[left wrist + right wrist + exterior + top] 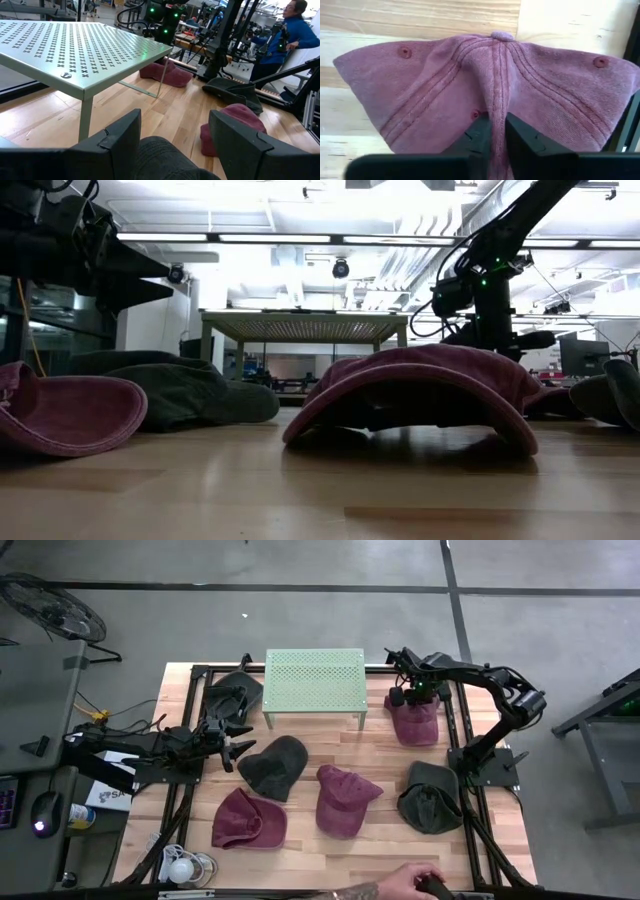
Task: Pick & Place hat
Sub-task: Put the top red cap on the shelf
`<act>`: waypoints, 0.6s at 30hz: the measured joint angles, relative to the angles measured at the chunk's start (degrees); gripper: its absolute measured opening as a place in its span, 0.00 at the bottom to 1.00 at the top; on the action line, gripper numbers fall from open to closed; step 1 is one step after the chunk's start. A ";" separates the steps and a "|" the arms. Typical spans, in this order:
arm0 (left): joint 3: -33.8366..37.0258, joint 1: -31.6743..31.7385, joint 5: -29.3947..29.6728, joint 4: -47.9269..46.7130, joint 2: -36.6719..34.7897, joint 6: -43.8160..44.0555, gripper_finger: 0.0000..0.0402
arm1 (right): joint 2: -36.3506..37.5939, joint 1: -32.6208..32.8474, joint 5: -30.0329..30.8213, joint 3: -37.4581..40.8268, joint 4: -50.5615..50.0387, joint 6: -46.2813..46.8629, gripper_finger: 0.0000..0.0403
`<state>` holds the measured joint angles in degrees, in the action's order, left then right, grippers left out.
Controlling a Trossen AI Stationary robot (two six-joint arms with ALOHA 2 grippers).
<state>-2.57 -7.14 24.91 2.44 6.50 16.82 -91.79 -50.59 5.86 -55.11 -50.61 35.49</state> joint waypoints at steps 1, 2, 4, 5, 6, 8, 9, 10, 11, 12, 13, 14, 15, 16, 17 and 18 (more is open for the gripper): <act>0.00 -0.01 0.00 0.00 0.00 0.00 0.57 | 0.17 0.00 -0.18 0.00 0.10 -0.30 0.07; 0.00 0.00 0.00 0.00 0.00 0.00 0.57 | 0.38 0.02 -0.23 0.00 0.15 -0.88 0.04; 0.00 0.00 0.00 -0.01 0.00 0.00 0.57 | 1.06 0.02 -0.24 0.00 -0.19 -1.50 0.01; 0.00 0.00 0.00 -0.01 0.00 0.00 0.57 | 1.54 0.02 -0.25 0.00 -0.58 -1.54 0.02; 0.00 0.00 0.00 0.00 0.02 0.00 0.57 | 2.18 0.02 -0.25 0.02 -0.98 -1.42 0.02; 0.00 -0.01 0.00 0.00 0.01 0.00 0.57 | 3.94 0.02 -0.27 0.04 -1.29 -1.05 0.02; 0.00 0.00 0.00 0.00 0.00 0.00 0.57 | 4.94 0.02 -0.27 0.04 -1.29 -1.06 0.02; 0.00 0.00 0.00 0.00 0.00 0.00 0.57 | 6.01 0.14 -0.26 0.04 -1.29 -1.04 0.01; 0.00 -0.01 0.00 -0.01 0.00 0.00 0.57 | 7.08 0.34 -0.18 0.04 -1.27 -1.03 0.01; 0.00 0.00 0.00 -0.02 0.00 0.00 0.57 | 8.22 0.54 0.03 0.04 -1.27 -0.95 0.01; 0.00 0.00 0.00 0.00 0.00 0.00 0.57 | 9.36 0.75 0.11 0.04 -1.26 -0.78 0.01; 0.00 0.00 0.00 0.00 0.02 0.00 0.57 | 10.44 0.96 0.11 0.04 -1.28 -0.58 0.01; 0.00 -0.01 0.00 0.00 0.00 0.00 0.57 | 11.43 1.18 -0.09 0.04 -1.30 -0.53 0.01; 0.00 -0.01 0.00 0.00 0.01 0.00 0.57 | 12.36 1.35 -0.25 0.04 -1.32 -0.55 0.01; 0.00 0.00 0.00 0.00 0.02 0.00 0.57 | 13.37 1.55 -0.39 0.04 -1.46 -0.55 0.01; 0.00 -0.01 0.00 0.00 0.02 0.00 0.57 | 14.36 1.74 -0.64 0.04 -1.79 -0.58 0.01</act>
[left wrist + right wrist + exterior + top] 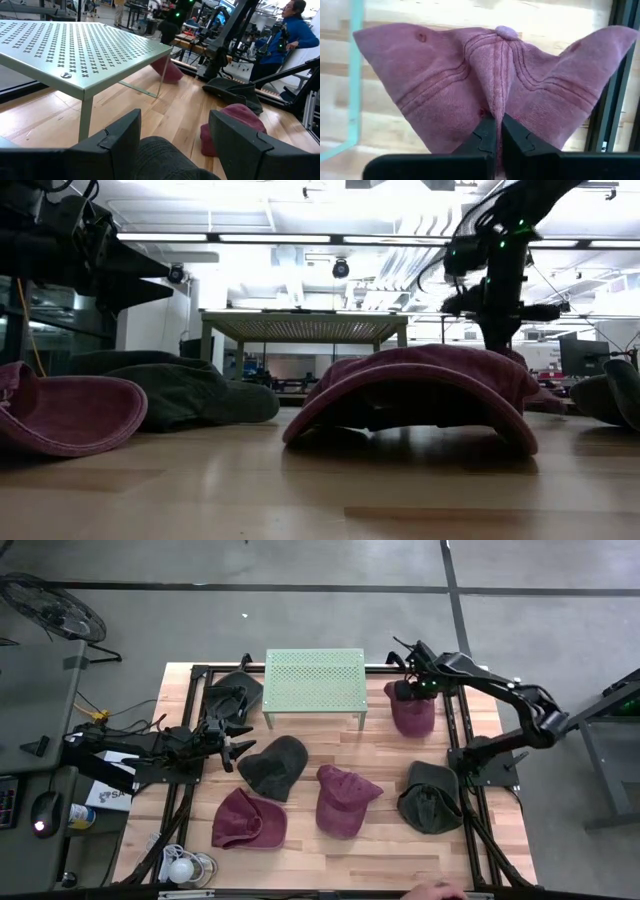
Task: Pick & Place hat
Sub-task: Put the top red cap on the shelf
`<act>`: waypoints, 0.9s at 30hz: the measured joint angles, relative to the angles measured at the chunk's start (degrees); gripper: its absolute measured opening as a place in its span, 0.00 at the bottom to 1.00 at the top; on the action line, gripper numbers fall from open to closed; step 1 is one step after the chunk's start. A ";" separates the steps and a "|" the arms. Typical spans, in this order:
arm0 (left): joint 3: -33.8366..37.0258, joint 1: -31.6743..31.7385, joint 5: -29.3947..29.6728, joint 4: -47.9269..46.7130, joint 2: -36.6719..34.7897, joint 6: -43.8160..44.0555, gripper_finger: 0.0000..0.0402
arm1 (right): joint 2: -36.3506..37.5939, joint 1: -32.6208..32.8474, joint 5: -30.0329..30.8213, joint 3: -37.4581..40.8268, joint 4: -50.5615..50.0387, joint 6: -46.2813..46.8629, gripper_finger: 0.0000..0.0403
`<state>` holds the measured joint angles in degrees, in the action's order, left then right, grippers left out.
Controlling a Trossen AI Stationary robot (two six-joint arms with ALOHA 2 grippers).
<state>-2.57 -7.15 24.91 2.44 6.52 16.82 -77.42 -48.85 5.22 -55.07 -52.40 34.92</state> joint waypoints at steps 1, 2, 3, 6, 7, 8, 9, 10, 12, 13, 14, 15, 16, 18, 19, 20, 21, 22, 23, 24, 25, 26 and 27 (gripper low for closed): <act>0.00 -0.01 0.00 0.00 -0.02 0.00 0.57 | 1.03 0.16 -0.45 0.00 -0.40 -0.23 0.01; 0.00 0.00 0.00 0.00 0.00 0.00 0.57 | 2.04 0.25 -0.98 0.00 -0.72 -0.60 0.01; 0.00 0.01 0.00 0.00 -0.02 0.00 0.57 | 3.10 0.35 -1.35 0.00 -0.98 -1.07 0.01; 0.00 0.00 0.00 0.00 -0.01 0.00 0.57 | 6.53 0.88 -2.14 0.00 -1.72 -2.95 0.00; 0.00 0.00 0.00 0.00 -0.01 0.00 0.57 | 7.77 1.11 -2.42 0.00 -1.83 -3.59 0.00; 0.00 0.01 0.00 0.00 0.00 0.00 0.57 | 9.08 1.37 -2.75 0.00 -1.95 -3.98 0.00; 0.00 0.00 0.00 0.00 -0.02 0.00 0.57 | 10.40 1.65 -3.10 0.00 -2.19 -4.42 0.00; 0.00 -0.01 0.00 0.00 0.00 0.00 0.57 | 11.73 1.90 -3.61 0.00 -2.48 -5.04 0.00; 0.00 0.00 0.00 0.00 0.00 0.00 0.57 | 14.43 2.51 -4.31 0.00 -3.02 -5.80 0.00; 0.00 -0.01 0.00 0.00 0.00 0.00 0.57 | 15.74 2.87 -4.29 0.00 -3.20 -6.41 0.00; 0.00 0.01 0.00 0.00 -0.01 0.00 0.57 | 17.04 3.27 -4.26 0.00 -3.40 -6.76 0.00; 0.00 0.01 0.00 0.00 -0.01 0.00 0.57 | 18.27 3.67 -4.05 0.00 -3.59 -6.86 0.00; 0.00 0.00 0.00 0.00 -0.02 0.00 0.57 | 19.45 4.06 -3.75 0.00 -3.78 -6.91 0.00; 0.00 0.01 0.01 0.00 0.00 0.00 0.57 | 21.43 4.90 -3.57 0.00 -3.77 -7.20 0.00; 0.00 0.01 0.02 0.00 -0.02 0.00 0.57 | 22.28 5.36 -3.57 0.00 -3.68 -7.42 0.00; 0.00 -0.01 0.00 0.00 0.00 0.00 0.57 | 23.00 5.80 -3.55 0.00 -3.59 -7.52 0.00; 0.00 -0.01 0.00 0.00 0.00 0.00 0.57 | 23.66 6.28 -3.55 0.00 -3.51 -7.50 0.00; 0.00 -0.01 0.00 0.00 -0.02 0.00 0.57 | 24.29 6.72 -3.55 0.00 -3.47 -7.48 0.00; 0.00 -0.01 0.00 0.00 0.00 0.00 0.57 | 24.82 7.18 -3.55 0.00 -3.46 -7.48 0.00; 0.00 0.00 0.00 0.00 0.00 0.00 0.57 | 25.31 7.64 -3.52 0.00 -3.39 -7.45 0.00; 0.00 0.01 0.00 0.00 -0.02 0.00 0.57 | 25.78 8.17 -3.48 0.00 -3.14 -7.45 0.00; 0.00 0.01 0.00 0.00 0.00 0.00 0.57 | 26.22 8.69 -3.44 0.00 -2.76 -7.43 0.00; 0.00 0.01 0.00 0.00 0.00 0.00 0.57 | 26.56 9.19 -3.36 0.00 -2.46 -7.37 0.00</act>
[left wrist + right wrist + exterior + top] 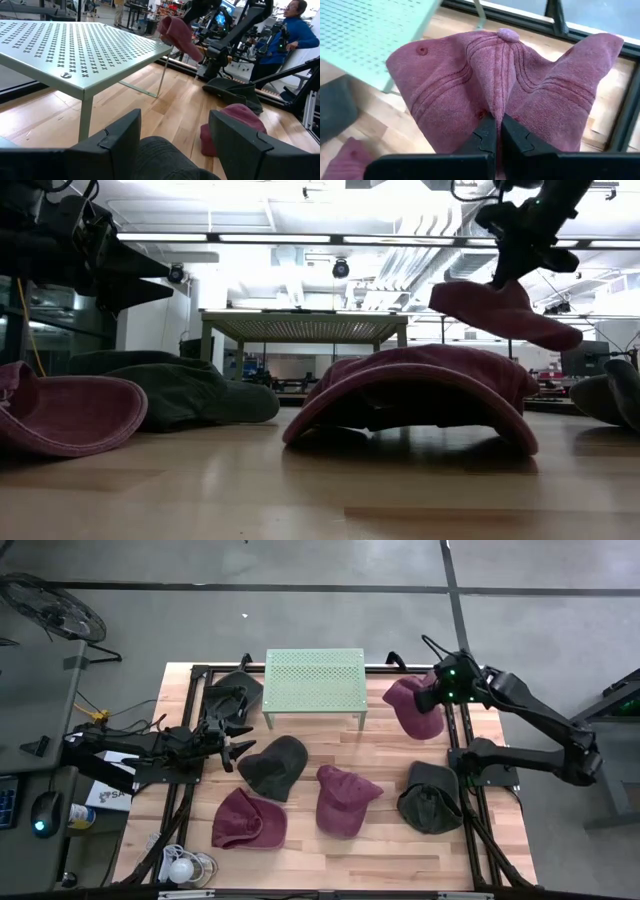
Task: Pick & Place hat
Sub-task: Put the top red cap on the shelf
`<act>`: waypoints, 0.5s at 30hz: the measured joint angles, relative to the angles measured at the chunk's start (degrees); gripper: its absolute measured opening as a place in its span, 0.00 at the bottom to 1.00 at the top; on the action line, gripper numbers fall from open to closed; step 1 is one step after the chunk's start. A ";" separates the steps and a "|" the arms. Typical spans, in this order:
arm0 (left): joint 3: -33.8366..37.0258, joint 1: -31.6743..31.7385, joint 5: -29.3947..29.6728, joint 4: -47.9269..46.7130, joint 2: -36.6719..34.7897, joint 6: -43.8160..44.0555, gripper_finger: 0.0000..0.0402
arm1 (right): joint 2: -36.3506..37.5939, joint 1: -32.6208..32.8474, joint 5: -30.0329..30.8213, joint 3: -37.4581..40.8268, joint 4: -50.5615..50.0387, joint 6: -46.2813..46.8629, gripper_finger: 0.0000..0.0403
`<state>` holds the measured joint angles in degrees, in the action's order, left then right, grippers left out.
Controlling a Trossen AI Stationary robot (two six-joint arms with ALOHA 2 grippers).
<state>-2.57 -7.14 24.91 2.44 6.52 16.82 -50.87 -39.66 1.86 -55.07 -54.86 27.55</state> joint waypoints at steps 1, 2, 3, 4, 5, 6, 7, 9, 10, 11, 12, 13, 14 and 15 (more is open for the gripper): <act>0.00 0.00 0.00 0.00 -0.02 0.00 0.57 | 0.24 0.44 0.25 0.00 0.26 0.39 0.00; 0.00 -0.01 0.00 0.00 -0.01 0.00 0.57 | 0.38 0.90 0.55 0.00 0.43 0.82 0.00; 0.00 -0.01 0.00 -0.01 0.00 0.00 0.57 | 0.39 1.32 0.78 0.00 0.51 1.26 0.00; 0.00 -0.02 0.00 -0.01 -0.01 0.00 0.57 | 0.37 1.73 0.84 0.00 0.58 2.15 0.00; 0.00 -0.01 0.00 0.00 0.00 0.00 0.57 | 0.34 2.14 0.84 0.00 0.75 3.03 0.00; 0.00 -0.02 0.00 0.00 -0.02 0.00 0.57 | 0.34 2.57 0.91 0.00 1.08 3.90 0.00; 0.00 -0.01 0.00 0.00 0.00 0.00 0.57 | 0.34 3.03 1.17 0.00 1.56 4.88 0.00; 0.00 -0.02 0.00 0.00 0.00 0.00 0.57 | 0.13 3.81 2.09 0.00 2.41 7.36 0.00; 0.00 -0.02 0.00 0.00 -0.01 0.00 0.57 | -0.10 4.09 2.21 0.00 2.60 8.74 0.00; 0.00 -0.02 0.00 0.00 0.00 0.00 0.57 | -0.21 4.41 2.20 0.00 2.90 10.02 0.00; 0.00 -0.02 0.00 -0.01 0.00 0.00 0.57 | -0.41 4.69 2.25 0.00 3.50 11.21 0.00; 0.00 -0.01 0.01 -0.01 0.00 0.00 0.57 | -0.63 5.05 2.34 -0.02 4.26 12.19 0.00; 0.00 -0.02 0.00 0.00 -0.02 0.00 0.57 | -1.04 5.45 2.51 -0.04 4.91 13.13 0.00; 0.00 -0.02 0.01 0.00 -0.01 0.00 0.57 | -1.58 5.71 2.65 -0.04 5.51 14.07 0.00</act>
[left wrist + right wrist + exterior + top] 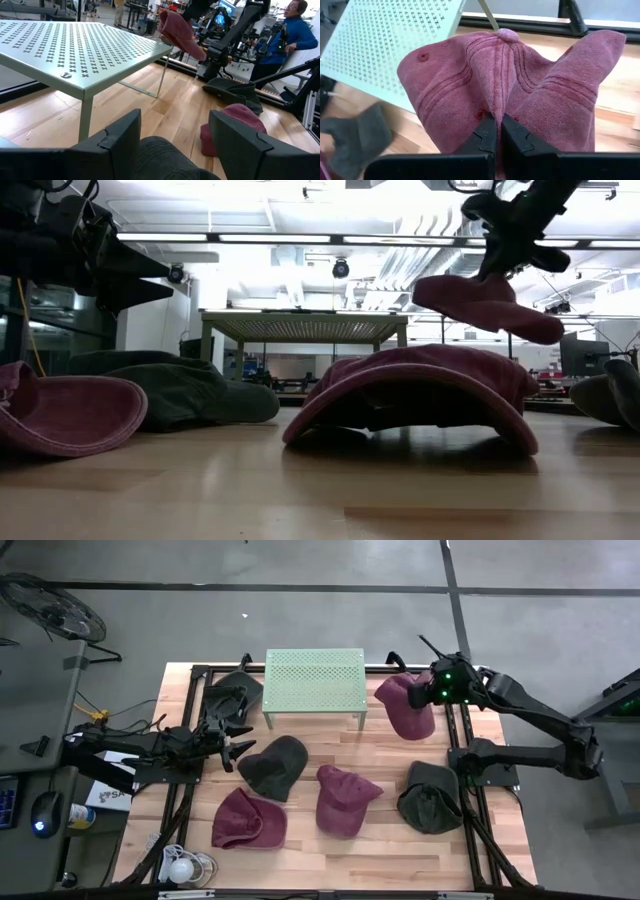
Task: Pick & Place hat
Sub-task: Put the top red cap on the shelf
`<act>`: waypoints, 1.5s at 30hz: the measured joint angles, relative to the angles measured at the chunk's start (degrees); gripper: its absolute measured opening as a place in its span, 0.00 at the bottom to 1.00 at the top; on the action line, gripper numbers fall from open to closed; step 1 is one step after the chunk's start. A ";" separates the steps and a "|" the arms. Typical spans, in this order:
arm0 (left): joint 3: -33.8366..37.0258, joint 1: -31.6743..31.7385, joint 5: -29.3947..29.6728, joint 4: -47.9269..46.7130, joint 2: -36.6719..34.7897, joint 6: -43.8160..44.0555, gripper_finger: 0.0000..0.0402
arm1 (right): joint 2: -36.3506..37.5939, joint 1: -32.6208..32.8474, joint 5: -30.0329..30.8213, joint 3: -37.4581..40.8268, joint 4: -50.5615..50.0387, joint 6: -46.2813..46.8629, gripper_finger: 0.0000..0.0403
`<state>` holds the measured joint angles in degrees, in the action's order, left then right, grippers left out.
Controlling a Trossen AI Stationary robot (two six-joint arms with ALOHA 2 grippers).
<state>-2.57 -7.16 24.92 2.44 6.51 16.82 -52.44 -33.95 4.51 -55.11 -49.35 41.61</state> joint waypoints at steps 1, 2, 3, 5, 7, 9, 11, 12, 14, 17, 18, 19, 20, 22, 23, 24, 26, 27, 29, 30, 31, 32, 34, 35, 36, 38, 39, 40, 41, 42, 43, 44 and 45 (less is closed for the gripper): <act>0.00 0.02 -0.01 0.00 -0.01 0.00 0.57 | -0.57 0.20 -0.01 0.00 0.76 0.95 0.00; 0.00 0.00 -0.01 0.00 0.01 0.00 0.57 | -1.21 0.40 -0.16 0.00 1.89 1.85 0.00; 0.00 0.01 0.00 0.00 0.01 0.00 0.57 | -2.02 0.63 -0.49 -0.31 2.96 2.58 0.00; 0.00 0.02 -0.01 0.00 0.00 0.00 0.57 | -4.17 1.08 -0.45 -2.05 3.79 3.28 0.00; 0.00 0.00 -0.01 0.00 0.01 0.00 0.57 | -6.71 1.17 0.28 -4.66 3.72 3.35 0.00; 0.00 0.00 -0.01 0.00 0.01 0.00 0.57 | -9.30 1.15 1.19 -7.84 3.57 3.16 0.00; 0.00 0.01 -0.01 0.00 0.01 0.00 0.57 | -12.07 1.12 1.43 -11.30 3.50 3.08 0.00; 0.00 0.01 -0.01 0.00 0.00 0.00 0.57 | -13.60 1.13 1.44 -13.02 3.55 2.98 0.00; 0.00 0.02 -0.01 0.00 0.00 0.00 0.57 | -16.71 1.15 1.39 -16.21 3.52 2.96 0.00; 0.00 0.02 -0.01 0.00 0.01 0.00 0.57 | -21.47 1.83 1.58 -21.16 3.79 3.25 0.00; 0.00 0.02 -0.01 0.00 0.01 0.00 0.57 | -23.02 2.06 1.58 -22.83 3.95 3.41 0.00; 0.00 0.02 -0.01 0.00 0.01 0.00 0.57 | -24.54 2.36 1.57 -24.48 4.26 3.46 0.00; 0.00 0.00 0.01 0.00 0.01 0.00 0.57 | -26.05 2.69 1.70 -26.06 4.76 3.88 0.00; 0.00 0.00 -0.01 0.00 0.00 0.00 0.57 | -28.95 3.48 3.26 -29.14 5.72 5.91 0.00; 0.00 0.02 -0.01 0.00 0.01 0.00 0.57 | -30.22 3.88 4.08 -30.44 6.16 6.37 0.00; 0.00 0.01 -0.01 0.00 0.00 0.00 0.57 | -31.49 4.31 4.71 -31.57 6.76 6.93 0.00; 0.00 0.01 -0.01 0.00 -0.01 0.00 0.57 | -33.80 4.94 5.20 -33.57 8.11 8.80 0.00; 0.00 0.01 -0.01 0.00 0.01 0.00 0.57 | -34.91 5.13 5.34 -34.23 8.71 9.74 0.00; 0.00 0.02 -0.01 0.00 0.01 0.00 0.57 | -37.20 5.62 5.61 -35.33 10.10 12.20 0.00; 0.00 0.02 -0.01 0.00 0.01 0.00 0.57 | -38.14 5.86 5.63 -35.54 11.06 13.27 0.00; 0.00 0.01 -0.01 0.00 0.01 0.00 0.57 | -39.18 6.04 5.60 -35.76 12.04 14.25 0.00; 0.00 0.02 -0.01 0.00 0.01 0.00 0.57 | -40.06 6.22 5.45 -35.90 13.19 15.21 0.00; 0.00 0.01 -0.01 0.00 0.01 0.00 0.57 | -41.44 6.51 5.15 -35.95 15.60 17.20 0.00; 0.00 0.00 -0.01 0.00 0.01 0.00 0.57 | -41.96 6.68 4.99 -35.96 16.51 18.15 0.00; 0.00 0.02 -0.01 -0.02 0.01 0.00 0.57 | -42.50 6.75 5.01 -36.00 17.14 18.99 0.00; 0.00 0.00 -0.01 0.00 0.01 0.00 0.57 | -43.15 6.79 5.01 -36.02 17.67 20.63 0.00; 0.00 0.00 -0.01 0.00 0.01 0.00 0.57 | -43.47 6.79 5.19 -36.02 17.58 21.22 0.00; 0.00 0.02 -0.01 0.00 0.00 0.00 0.57 | -43.78 6.92 5.49 -36.02 17.53 21.42 0.00; 0.00 0.02 -0.01 0.00 0.01 0.00 0.57 | -44.00 7.04 5.90 -36.02 17.50 21.44 0.00; 0.00 0.02 -0.01 0.00 0.01 0.00 0.57 | -44.17 7.05 6.39 -36.02 17.33 21.51 0.00; 0.00 0.02 -0.01 0.00 -0.01 0.00 0.57 | -44.30 7.05 6.87 -36.02 16.90 21.95 0.00; 0.00 0.02 -0.01 0.00 0.01 0.00 0.57 | -44.33 7.08 7.20 -36.02 16.31 22.74 0.00; 0.00 0.02 -0.01 -0.02 0.01 0.00 0.57 | -44.33 7.08 7.63 -36.02 15.81 23.00 0.00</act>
<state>-2.57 -7.14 24.91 2.42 6.52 16.82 -96.77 -26.87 12.15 -91.13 -33.54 64.62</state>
